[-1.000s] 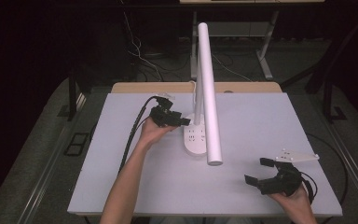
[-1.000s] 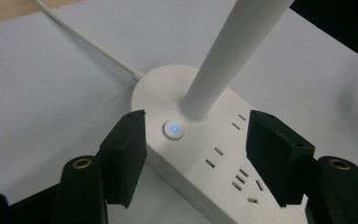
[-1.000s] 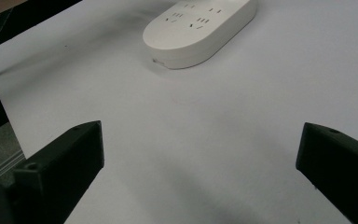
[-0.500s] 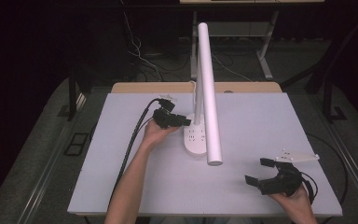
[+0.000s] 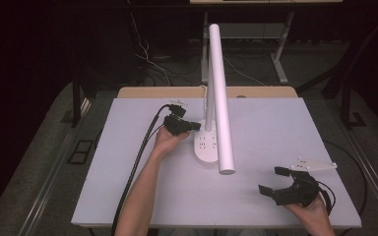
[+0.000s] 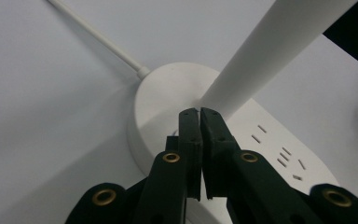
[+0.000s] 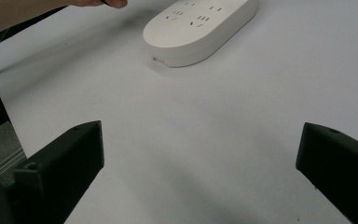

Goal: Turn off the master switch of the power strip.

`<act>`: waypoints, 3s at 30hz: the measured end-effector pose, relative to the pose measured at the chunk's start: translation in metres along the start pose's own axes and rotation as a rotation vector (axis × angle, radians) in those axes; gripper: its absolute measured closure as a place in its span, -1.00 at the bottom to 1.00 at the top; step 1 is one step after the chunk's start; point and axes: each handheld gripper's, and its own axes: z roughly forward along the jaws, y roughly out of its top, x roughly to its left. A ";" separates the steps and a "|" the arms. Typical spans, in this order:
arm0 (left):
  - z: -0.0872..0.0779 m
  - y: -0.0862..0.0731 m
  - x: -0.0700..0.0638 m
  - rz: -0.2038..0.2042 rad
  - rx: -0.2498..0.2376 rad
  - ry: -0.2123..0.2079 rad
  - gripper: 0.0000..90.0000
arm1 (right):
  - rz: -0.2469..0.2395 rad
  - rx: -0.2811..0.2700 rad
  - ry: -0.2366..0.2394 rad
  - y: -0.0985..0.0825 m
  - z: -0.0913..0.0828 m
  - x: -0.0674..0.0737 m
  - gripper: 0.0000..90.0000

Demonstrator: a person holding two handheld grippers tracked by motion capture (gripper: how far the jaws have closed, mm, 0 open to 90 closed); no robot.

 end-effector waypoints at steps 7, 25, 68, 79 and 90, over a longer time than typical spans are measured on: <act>0.004 0.001 0.001 -0.042 -0.018 0.008 0.99 | 0.003 0.001 -0.001 0.000 0.000 0.000 -0.99; 0.014 -0.001 0.001 -0.083 -0.013 0.026 1.00 | -0.005 -0.007 0.011 0.000 -0.002 0.000 -0.85; 0.009 -0.009 -0.006 -0.061 -0.062 0.095 1.00 | 0.012 -0.028 0.009 -0.001 -0.004 -0.001 -0.86; -0.014 -0.014 0.002 -0.074 -0.095 0.076 0.99 | 0.030 -0.009 -0.001 -0.001 -0.002 -0.003 -0.99; -0.052 -0.012 -0.003 -0.018 -0.132 0.082 0.90 | 0.029 -0.010 0.005 -0.001 0.000 -0.002 -0.99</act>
